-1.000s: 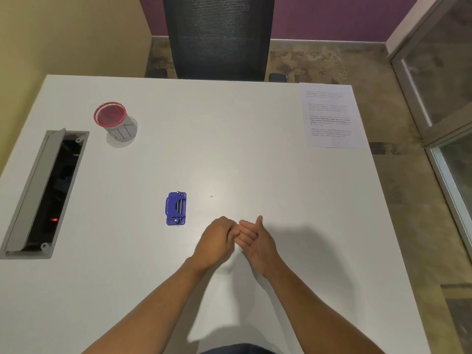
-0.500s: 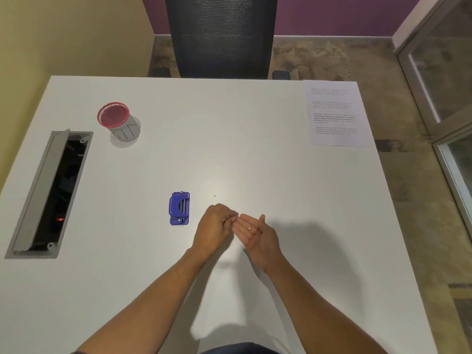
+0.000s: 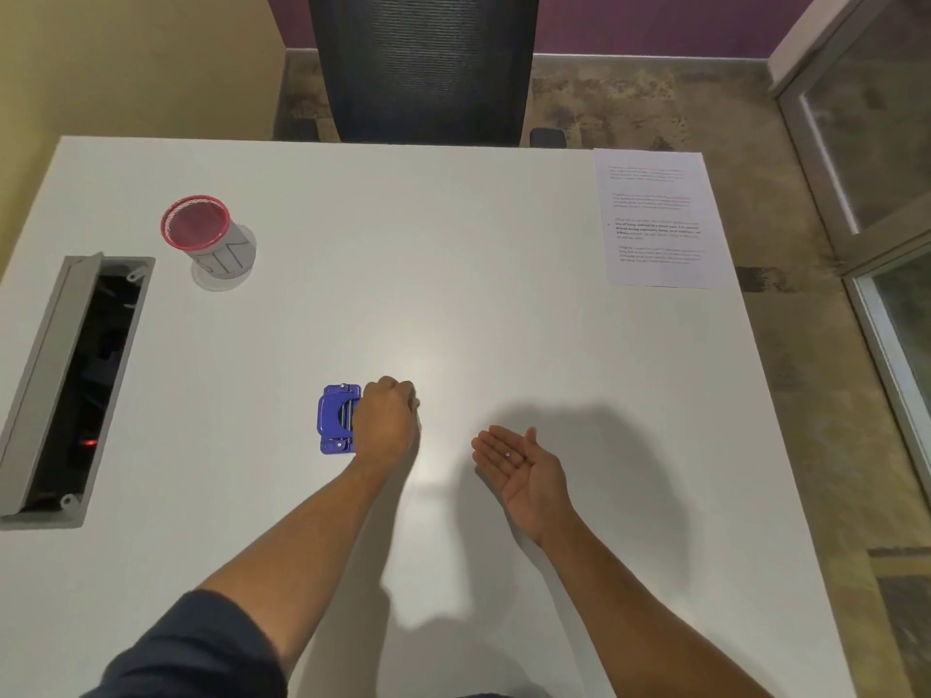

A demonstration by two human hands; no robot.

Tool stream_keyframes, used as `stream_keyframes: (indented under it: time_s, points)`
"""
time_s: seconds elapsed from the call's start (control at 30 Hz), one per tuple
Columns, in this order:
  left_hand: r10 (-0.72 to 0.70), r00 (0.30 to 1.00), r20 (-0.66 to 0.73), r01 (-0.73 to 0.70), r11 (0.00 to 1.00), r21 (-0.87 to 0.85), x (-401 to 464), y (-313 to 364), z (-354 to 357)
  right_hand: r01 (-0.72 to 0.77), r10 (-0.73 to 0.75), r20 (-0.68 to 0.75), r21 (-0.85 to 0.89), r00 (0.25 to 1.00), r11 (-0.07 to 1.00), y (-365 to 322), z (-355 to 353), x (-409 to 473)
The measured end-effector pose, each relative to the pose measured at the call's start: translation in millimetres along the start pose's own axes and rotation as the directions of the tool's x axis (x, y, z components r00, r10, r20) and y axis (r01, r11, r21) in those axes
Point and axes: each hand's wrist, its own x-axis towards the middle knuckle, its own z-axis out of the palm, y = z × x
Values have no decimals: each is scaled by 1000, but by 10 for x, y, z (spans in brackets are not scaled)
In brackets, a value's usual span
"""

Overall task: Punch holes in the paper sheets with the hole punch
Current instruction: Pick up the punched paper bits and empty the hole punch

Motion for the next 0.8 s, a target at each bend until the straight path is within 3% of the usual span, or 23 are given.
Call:
stream_keyframes:
  time_s: [0.23, 0.6, 0.8]
  points:
    - [64, 998, 20, -65, 995, 71, 85, -32, 2, -17, 17, -12, -4, 1000, 1000, 32, 27, 25]
    - [180, 967, 182, -239, 889, 390, 165, 64, -13, -5, 5, -36, 19, 999, 1000, 35, 33, -1]
    - [194, 963, 188, -258, 866, 428, 120, 27, 35, -7, 7, -26, 9, 1000, 1000, 52, 33, -2]
